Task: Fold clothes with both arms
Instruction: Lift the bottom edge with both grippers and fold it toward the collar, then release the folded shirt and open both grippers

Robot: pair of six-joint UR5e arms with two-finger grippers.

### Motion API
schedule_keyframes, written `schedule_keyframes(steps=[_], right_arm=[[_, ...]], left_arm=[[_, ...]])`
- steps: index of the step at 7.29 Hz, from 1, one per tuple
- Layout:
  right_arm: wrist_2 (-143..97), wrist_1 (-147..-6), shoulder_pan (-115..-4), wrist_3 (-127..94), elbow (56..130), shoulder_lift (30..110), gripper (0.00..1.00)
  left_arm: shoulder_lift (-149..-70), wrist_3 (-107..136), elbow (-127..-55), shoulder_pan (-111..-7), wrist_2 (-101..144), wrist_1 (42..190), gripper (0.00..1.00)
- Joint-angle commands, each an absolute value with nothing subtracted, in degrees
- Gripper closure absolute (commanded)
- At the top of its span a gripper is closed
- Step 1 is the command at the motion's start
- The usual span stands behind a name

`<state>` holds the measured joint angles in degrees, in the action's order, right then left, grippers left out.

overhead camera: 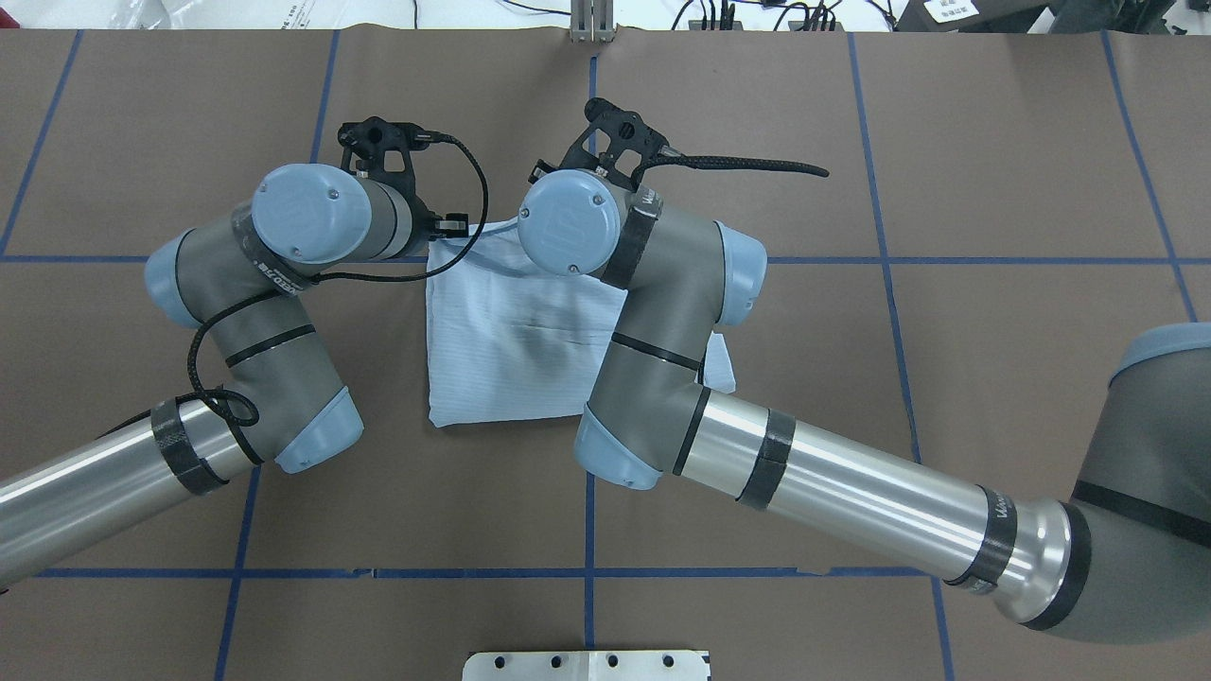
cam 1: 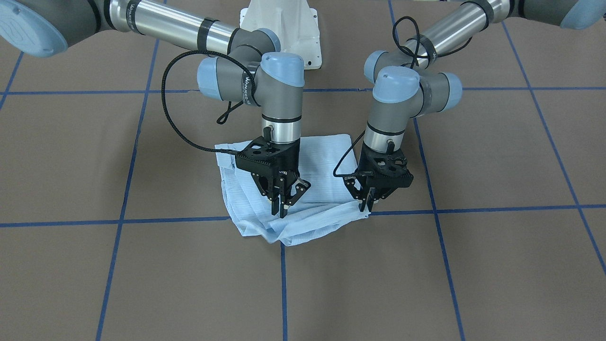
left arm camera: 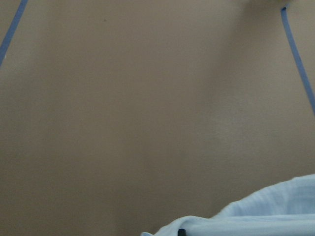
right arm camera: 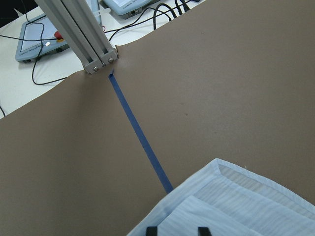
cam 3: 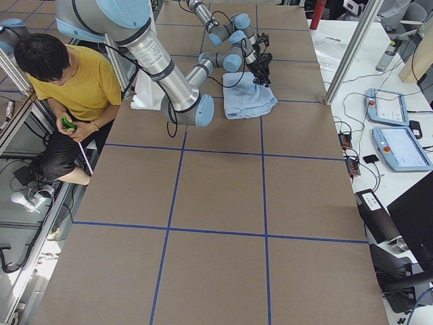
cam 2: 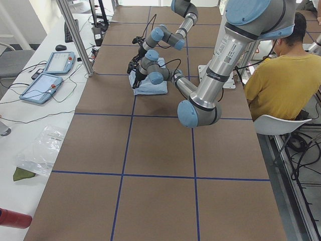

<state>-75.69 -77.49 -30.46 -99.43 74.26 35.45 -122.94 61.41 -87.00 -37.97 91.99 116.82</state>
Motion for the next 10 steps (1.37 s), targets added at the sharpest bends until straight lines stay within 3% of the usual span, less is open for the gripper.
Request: schedule_keyframes(steps=[1,3,4,6,7,10], right_arm=[[-82.49,-77.95,-33.38,-97.74,74.18,33.93,0.00],[-89.70,-81.79,-36.11,-91.27,75.49,34.80,0.00],[-91.04,-85.65,-36.65,-88.62,79.50,37.07,0.00],[-92.20,-89.72,-35.52,-85.78,99.56,53.36,0.00],[-90.98,-94.43,-32.20,-86.74,104.19,55.00,0.00],[-87.45,-92.91,-27.24,-89.48,104.58,54.76,0.00]], left_arm=[[-120.34,55.29,-91.56,-39.81,98.91,117.16,0.00],[-117.00,49.68,-96.57,-40.69,100.54,116.81,0.00],[-116.29,49.57,-96.85,-40.69,102.20,116.89,0.00],[-116.10,49.57,-96.77,-40.69,102.39,116.98,0.00],[-116.02,49.57,-96.77,-40.69,102.39,116.98,0.00],[-116.10,49.57,-96.85,-40.78,102.91,117.07,0.00]])
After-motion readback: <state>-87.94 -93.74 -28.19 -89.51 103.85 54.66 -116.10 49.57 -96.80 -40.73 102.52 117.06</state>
